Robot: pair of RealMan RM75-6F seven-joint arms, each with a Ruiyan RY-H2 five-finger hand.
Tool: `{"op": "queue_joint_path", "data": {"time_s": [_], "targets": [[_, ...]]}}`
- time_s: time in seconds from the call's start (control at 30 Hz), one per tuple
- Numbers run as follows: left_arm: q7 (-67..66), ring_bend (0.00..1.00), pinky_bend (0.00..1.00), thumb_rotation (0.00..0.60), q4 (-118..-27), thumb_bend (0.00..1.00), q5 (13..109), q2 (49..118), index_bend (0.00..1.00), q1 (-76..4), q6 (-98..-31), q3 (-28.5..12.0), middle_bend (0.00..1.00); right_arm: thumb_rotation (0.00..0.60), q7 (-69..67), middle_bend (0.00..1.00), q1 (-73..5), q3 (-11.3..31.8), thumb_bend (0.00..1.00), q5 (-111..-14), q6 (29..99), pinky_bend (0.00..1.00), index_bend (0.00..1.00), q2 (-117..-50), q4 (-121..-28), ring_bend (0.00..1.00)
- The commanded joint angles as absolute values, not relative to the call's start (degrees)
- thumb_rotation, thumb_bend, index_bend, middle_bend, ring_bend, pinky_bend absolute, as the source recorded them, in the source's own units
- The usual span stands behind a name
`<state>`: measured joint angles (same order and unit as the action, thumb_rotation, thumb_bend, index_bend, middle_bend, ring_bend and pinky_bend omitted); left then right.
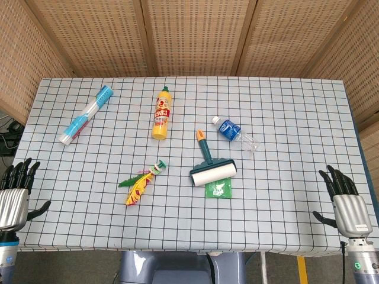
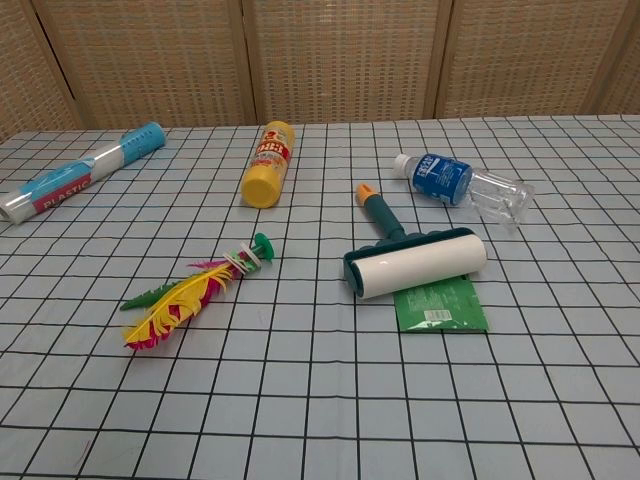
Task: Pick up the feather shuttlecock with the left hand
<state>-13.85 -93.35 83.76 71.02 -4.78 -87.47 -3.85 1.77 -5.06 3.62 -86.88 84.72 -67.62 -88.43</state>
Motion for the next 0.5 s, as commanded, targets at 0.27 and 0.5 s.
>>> {"op": "queue_joint_path", "data": {"time_s": [0.27, 0.5], "targets": [[-13.3, 0.0, 0.0, 0.6, -92.9, 0.18, 84.1, 71.0, 0.06, -4.5, -87.7, -3.5, 0.0, 0.6, 3.0, 0.0, -5.2, 3.2, 0.1, -87.2, 84.4, 0.16, 0.09, -68.2, -88.4, 0.0], [-13.8, 0.0, 0.0, 0.6, -92.8, 0.18, 84.2, 71.1, 0.07, -4.9, -86.9, -3.3, 0.0, 0.6, 2.7, 0.0, -5.1, 3.4, 0.1, -87.0, 84.7, 0.16, 0.09, -68.0, -88.5, 0.0]]}}
